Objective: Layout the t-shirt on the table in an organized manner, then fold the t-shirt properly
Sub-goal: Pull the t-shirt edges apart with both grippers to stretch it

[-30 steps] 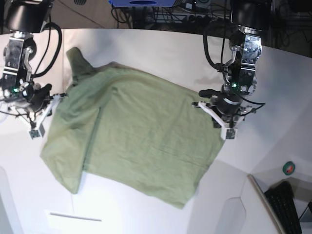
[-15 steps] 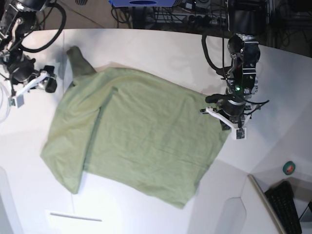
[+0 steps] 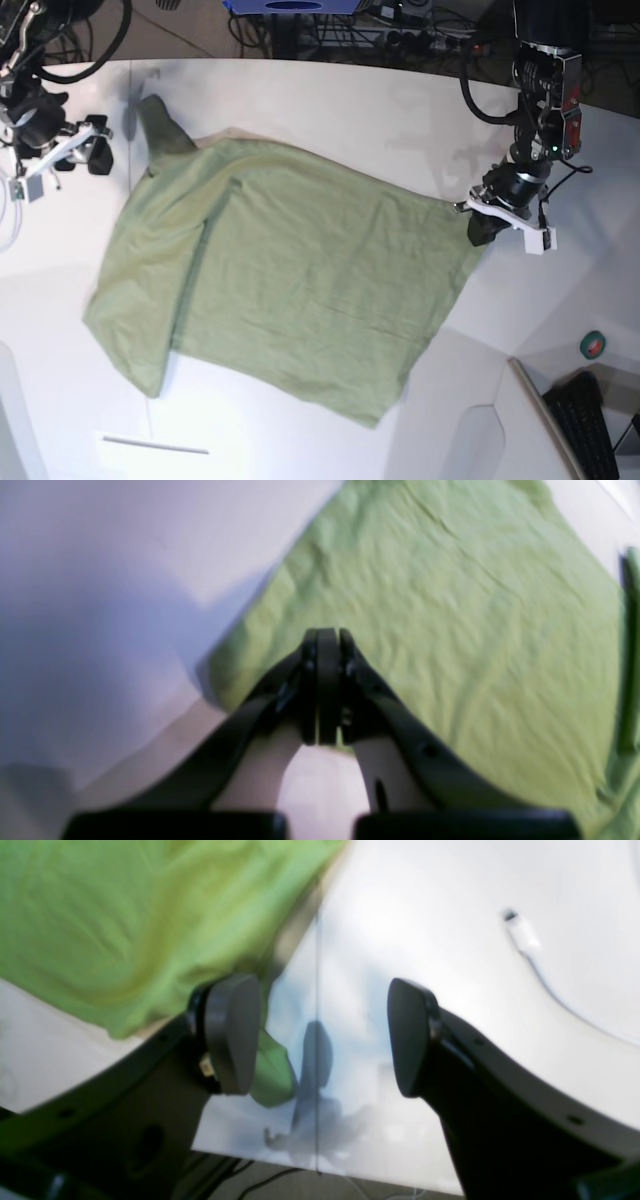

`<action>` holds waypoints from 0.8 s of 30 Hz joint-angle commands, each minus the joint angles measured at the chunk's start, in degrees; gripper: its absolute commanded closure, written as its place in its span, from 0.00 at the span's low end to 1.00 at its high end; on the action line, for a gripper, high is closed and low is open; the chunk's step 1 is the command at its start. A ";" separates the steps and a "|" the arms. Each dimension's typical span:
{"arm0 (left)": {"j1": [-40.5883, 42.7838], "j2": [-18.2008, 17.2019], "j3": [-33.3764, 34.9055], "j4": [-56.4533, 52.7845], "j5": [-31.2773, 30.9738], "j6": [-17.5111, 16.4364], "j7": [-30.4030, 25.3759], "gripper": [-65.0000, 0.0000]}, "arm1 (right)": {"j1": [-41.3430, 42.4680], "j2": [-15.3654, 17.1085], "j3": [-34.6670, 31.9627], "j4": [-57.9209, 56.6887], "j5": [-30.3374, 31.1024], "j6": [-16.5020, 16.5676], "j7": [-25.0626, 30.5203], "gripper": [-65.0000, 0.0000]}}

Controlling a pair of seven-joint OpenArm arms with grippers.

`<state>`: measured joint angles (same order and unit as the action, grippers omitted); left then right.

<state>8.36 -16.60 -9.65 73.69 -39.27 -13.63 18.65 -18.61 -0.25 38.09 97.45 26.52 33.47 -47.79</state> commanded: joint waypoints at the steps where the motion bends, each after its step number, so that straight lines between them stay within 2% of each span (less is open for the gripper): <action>1: 0.21 -1.47 -0.50 1.17 -1.66 -0.92 -1.38 1.00 | -0.51 -0.23 0.20 1.50 0.77 0.15 0.89 0.44; 3: 1.71 -2.61 -0.50 0.90 -3.94 -1.10 -1.56 1.00 | -1.30 -2.61 1.43 1.94 0.77 0.15 0.89 0.44; 6: 3.46 -3.40 -0.50 1.17 -6.40 -1.10 -1.64 1.00 | -1.30 -6.83 7.23 1.76 0.77 0.15 0.89 0.44; 7: 3.90 -3.49 -0.59 1.17 -6.93 -1.10 -1.64 1.00 | -1.30 -7.18 8.02 1.76 0.77 0.15 0.89 0.44; 9: 4.17 -4.19 -0.59 0.90 -7.46 -1.10 -1.73 1.00 | -1.74 -7.35 8.02 1.14 0.86 0.15 0.45 0.43; 11: 4.26 -4.19 -0.59 0.81 -7.46 -1.10 -1.73 0.89 | -2.09 -7.35 8.02 -0.79 1.74 0.33 0.45 0.42; 14: 4.26 -4.19 -0.59 0.81 -7.46 -1.10 -1.73 0.77 | -2.53 -7.00 8.02 -5.10 5.08 2.61 0.45 0.36; 17: 3.90 -4.19 -0.59 0.81 -7.46 -1.10 -1.73 0.69 | -3.23 -7.00 7.94 -7.65 5.61 6.53 0.36 0.36; 18: 3.82 -4.19 -0.59 0.81 -7.46 -1.10 -1.73 0.67 | -3.32 -7.00 7.94 -8.00 5.61 6.53 0.36 0.36; 21: 3.73 -4.02 -3.58 0.99 -7.46 -1.10 -1.38 0.62 | -3.67 -7.00 8.11 -8.61 5.70 6.53 -0.17 0.42; 24: 3.73 -4.10 -6.04 0.90 -7.46 -1.10 -1.38 0.57 | -3.76 -7.00 8.11 -8.88 5.70 6.53 -2.98 0.45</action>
<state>12.56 -20.01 -15.53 73.76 -46.11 -13.96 18.44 -22.13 -7.62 45.91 87.94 31.22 39.38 -51.51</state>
